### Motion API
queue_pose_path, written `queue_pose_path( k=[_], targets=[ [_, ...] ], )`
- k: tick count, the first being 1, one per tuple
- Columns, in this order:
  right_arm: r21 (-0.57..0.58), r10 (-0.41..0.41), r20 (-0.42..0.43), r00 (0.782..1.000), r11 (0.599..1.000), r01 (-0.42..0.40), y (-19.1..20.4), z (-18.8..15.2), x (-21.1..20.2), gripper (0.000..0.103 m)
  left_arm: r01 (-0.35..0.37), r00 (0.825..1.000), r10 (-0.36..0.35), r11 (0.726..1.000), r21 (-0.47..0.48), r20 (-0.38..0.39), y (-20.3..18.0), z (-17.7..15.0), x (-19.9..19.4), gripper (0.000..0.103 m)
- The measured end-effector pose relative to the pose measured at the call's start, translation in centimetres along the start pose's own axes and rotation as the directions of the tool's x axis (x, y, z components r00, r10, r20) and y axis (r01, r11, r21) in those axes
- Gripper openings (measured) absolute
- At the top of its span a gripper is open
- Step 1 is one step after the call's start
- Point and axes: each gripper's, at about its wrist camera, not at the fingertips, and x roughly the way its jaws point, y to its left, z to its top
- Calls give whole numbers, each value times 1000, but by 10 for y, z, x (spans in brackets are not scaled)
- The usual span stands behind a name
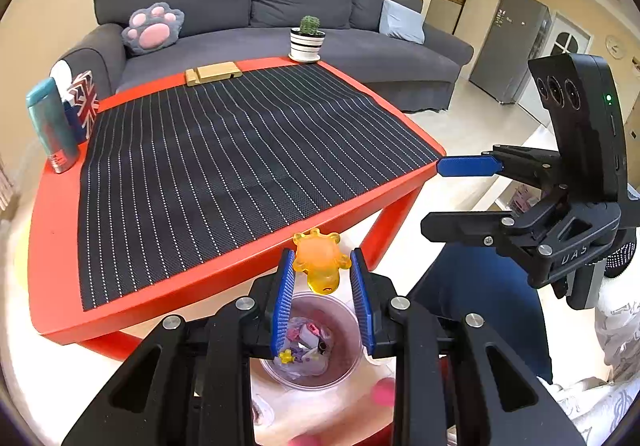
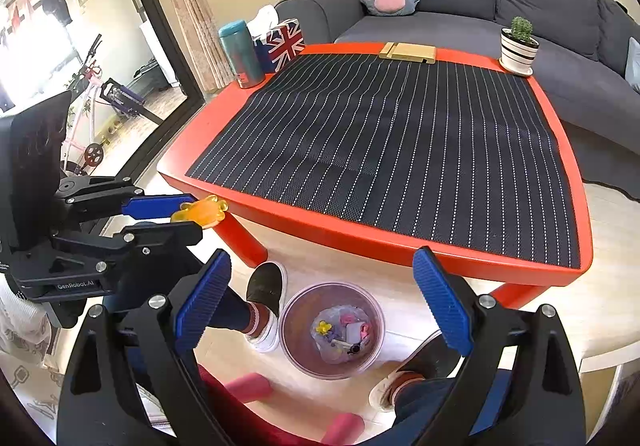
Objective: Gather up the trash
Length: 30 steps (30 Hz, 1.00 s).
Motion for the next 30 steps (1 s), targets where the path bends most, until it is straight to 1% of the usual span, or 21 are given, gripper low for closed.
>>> queue_pose_path(
  k=[9, 10, 12, 13, 14, 19, 24, 30],
  targets=[
    [6, 1, 9, 1000, 1000, -1, -3, 1, -2, 91, 4, 1000, -4, 1000, 15, 0, -4, 1, 0, 28],
    [7, 0, 10, 1000, 1000, 0, -3, 1, -3, 91, 1, 1000, -1, 1000, 15, 3, -4, 1, 0, 30],
    [10, 0, 11, 1000, 1000, 0, -5, 2, -3, 91, 2, 1000, -2, 1000, 7, 11, -3, 1, -1, 50],
    [11, -2, 11, 1000, 1000, 1, -5, 3, -3, 91, -1, 1000, 1, 1000, -1, 21, -2, 1, -2, 76],
    [10, -3, 11, 1000, 1000, 3, -5, 3, -3, 91, -4, 999, 5, 1000, -18, 52, 1, 1, -5, 89],
    [11, -1, 11, 1000, 1000, 1, -4, 2, -3, 91, -7, 998, 10, 999, -40, 58, 4, 1, -6, 91],
    [16, -1, 7, 1000, 1000, 0, -5, 2, -1, 95, -15, 998, 19, 998, -54, 65, 6, 1, -7, 95],
    [22, -3, -9, 1000, 1000, 3, -5, 4, 3, 98, -26, 997, 31, 997, -71, 69, 11, 2, -9, 95]
  ],
)
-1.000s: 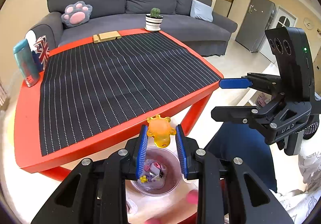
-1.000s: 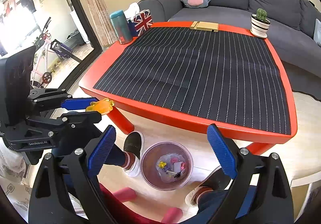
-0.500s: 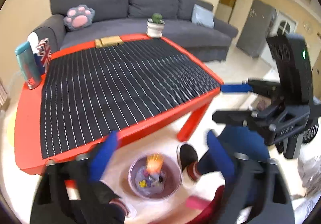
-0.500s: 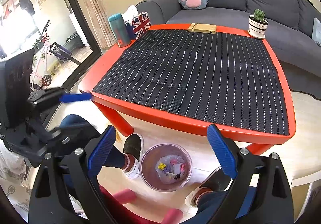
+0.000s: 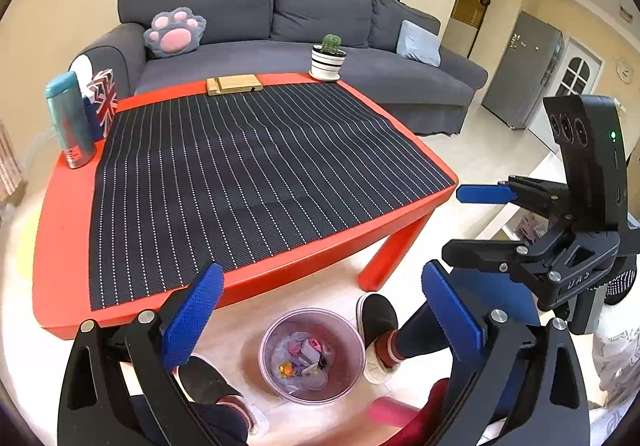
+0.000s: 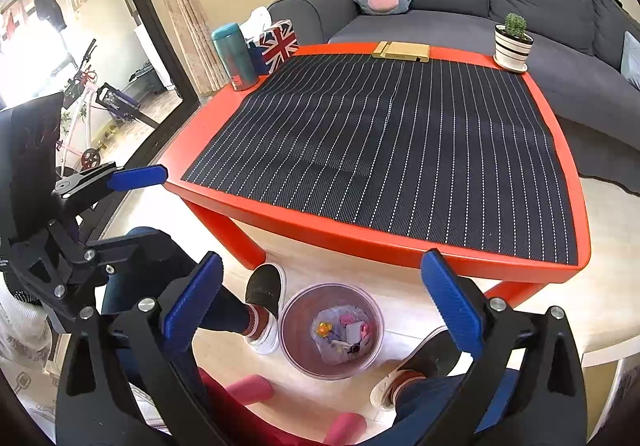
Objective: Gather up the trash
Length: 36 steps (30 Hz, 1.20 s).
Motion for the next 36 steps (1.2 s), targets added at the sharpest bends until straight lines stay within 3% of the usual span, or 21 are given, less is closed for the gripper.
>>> queue_pose_path(
  k=[9, 24, 30, 36],
  targets=[
    [-1, -22, 31, 999, 1000, 22, 2, 10, -3, 99, -4, 1000, 5, 1000, -27, 8, 8, 6, -3, 96],
    [-28, -50, 126, 991, 998, 54, -3, 66, -12, 99, -118, 990, 120, 992, -36, 71, 30, 50, -10, 96],
    [-34, -57, 140, 988, 997, 62, -5, 83, -13, 99, -153, 987, 153, 988, -8, 59, 32, 65, -1, 97],
    [-42, -50, 140, 989, 998, 56, -5, 88, -13, 99, -106, 992, 108, 994, -38, 63, 40, 72, 0, 97]
  ],
)
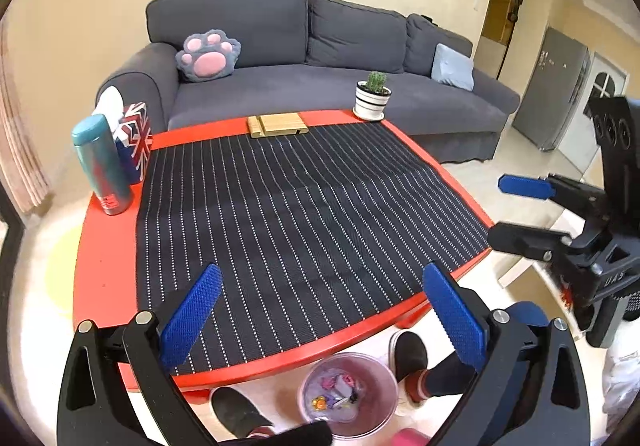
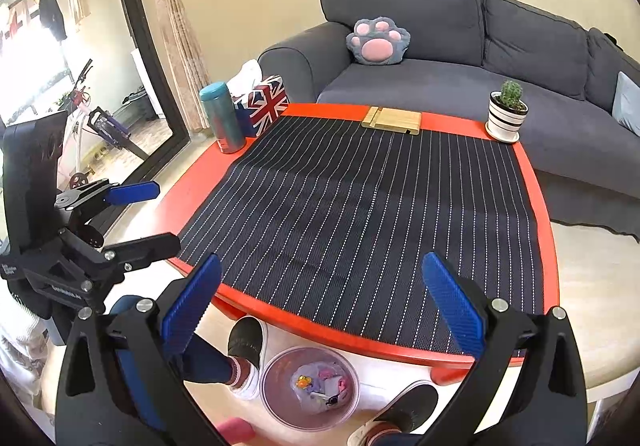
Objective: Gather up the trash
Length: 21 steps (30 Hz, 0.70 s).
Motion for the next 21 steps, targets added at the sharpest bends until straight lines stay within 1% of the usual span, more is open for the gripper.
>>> queue_pose_path(
  k=[2, 6, 10, 15, 21],
  targets=[
    [0, -3, 0, 1000, 1000, 3, -1, 0, 0, 99, 15, 1000, -15, 1000, -19, 4, 4, 2, -1, 97],
    [0, -5, -4, 1000, 1000, 5, -2, -1, 1, 99, 15, 1000, -15, 999, -36, 8, 8, 6, -1, 97],
    [-2, -7, -9, 1000, 1000, 7, -1, 0, 3, 99, -7, 1000, 7, 999, -36, 7, 9, 8, -2, 97],
    [-5, -7, -9, 1000, 1000, 7, -1, 1, 4, 99, 11, 1000, -10, 999, -48, 10, 13, 9, -1, 97],
    [-8, -12, -10, 1000, 1000, 12, -1, 4, 5, 99, -8, 1000, 9, 999, -39, 13, 12, 10, -1, 97]
  ],
)
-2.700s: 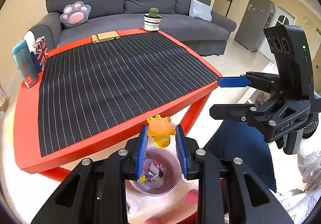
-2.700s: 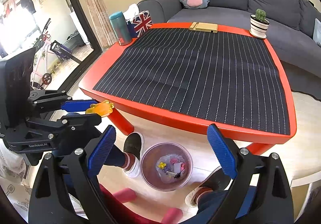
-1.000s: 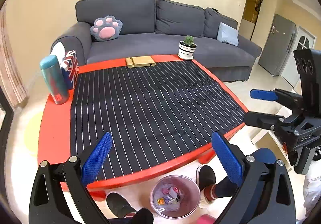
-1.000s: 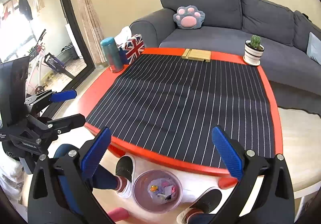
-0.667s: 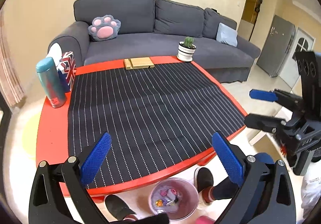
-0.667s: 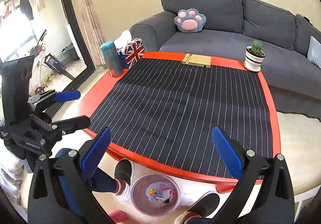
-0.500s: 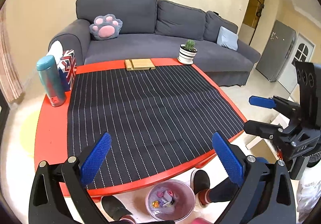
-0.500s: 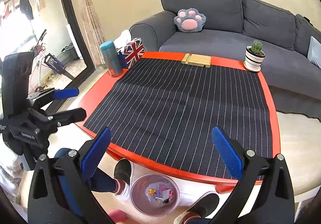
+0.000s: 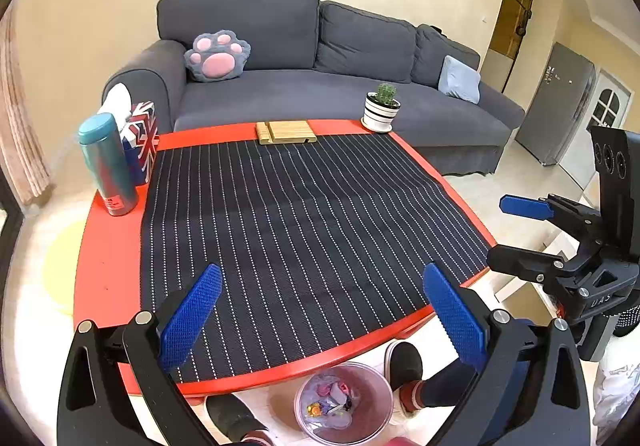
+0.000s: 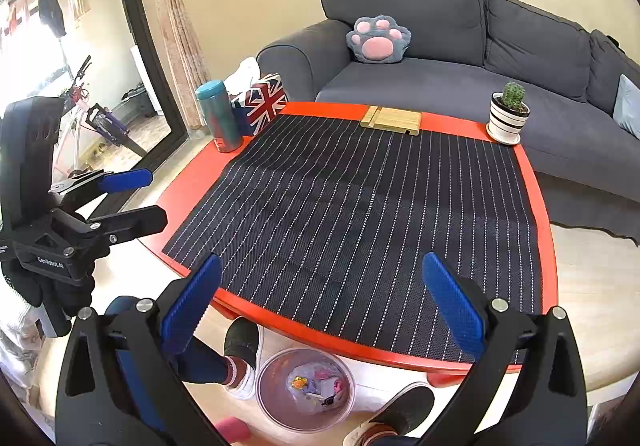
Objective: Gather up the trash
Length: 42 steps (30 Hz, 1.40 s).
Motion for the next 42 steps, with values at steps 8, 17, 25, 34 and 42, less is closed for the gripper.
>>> queue_pose_path(
  k=[8, 17, 25, 34, 42],
  targets=[
    [1, -1, -2, 1000, 1000, 1, -1, 1, 1, 99, -2, 1000, 2, 1000, 9, -3, -2, 0, 0, 97],
    [3, -1, -2, 1000, 1000, 1, -2, 0, 1, 99, 4, 1000, -4, 1000, 15, -5, -4, 1, 1, 97],
    [3, -2, -2, 1000, 1000, 2, -2, 0, 1, 99, 3, 1000, -3, 1000, 18, -7, -5, 0, 2, 97],
    [4, 1, -1, 1000, 1000, -1, -3, -1, 2, 99, 6, 1000, -6, 1000, 20, -11, -7, -1, 3, 97],
    [4, 1, -1, 1000, 1000, -1, -3, -1, 2, 99, 10, 1000, -10, 1000, 22, -13, -9, -2, 3, 97]
  ],
)
